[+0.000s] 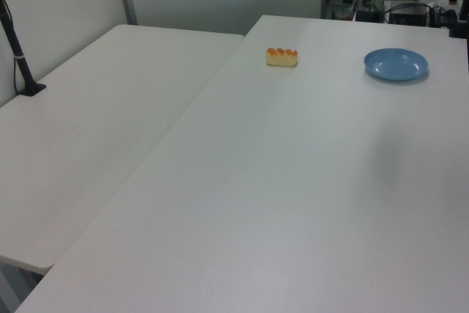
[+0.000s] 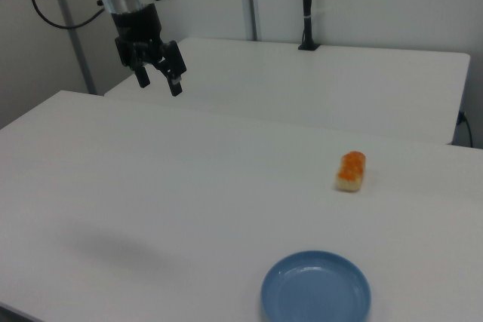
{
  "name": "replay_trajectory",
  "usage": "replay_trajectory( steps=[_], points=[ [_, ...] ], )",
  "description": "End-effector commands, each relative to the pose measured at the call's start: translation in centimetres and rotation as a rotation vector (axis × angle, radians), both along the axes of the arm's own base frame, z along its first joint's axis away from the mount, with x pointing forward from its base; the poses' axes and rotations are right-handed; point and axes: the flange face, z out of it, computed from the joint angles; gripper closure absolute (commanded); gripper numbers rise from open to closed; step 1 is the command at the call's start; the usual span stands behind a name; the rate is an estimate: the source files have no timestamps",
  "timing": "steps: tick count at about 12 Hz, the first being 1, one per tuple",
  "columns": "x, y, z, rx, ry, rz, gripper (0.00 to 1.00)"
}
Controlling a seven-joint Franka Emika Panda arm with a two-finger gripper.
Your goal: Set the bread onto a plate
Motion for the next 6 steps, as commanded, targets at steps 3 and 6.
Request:
replay_trajectory(
  steps=[3,6],
  points=[
    [-0.7,1.63,-0.63,0.036,0.07,0.047,0.0],
    [-0.66,1.57,-0.72,0.037,0.072,0.046,0.0]
  ],
)
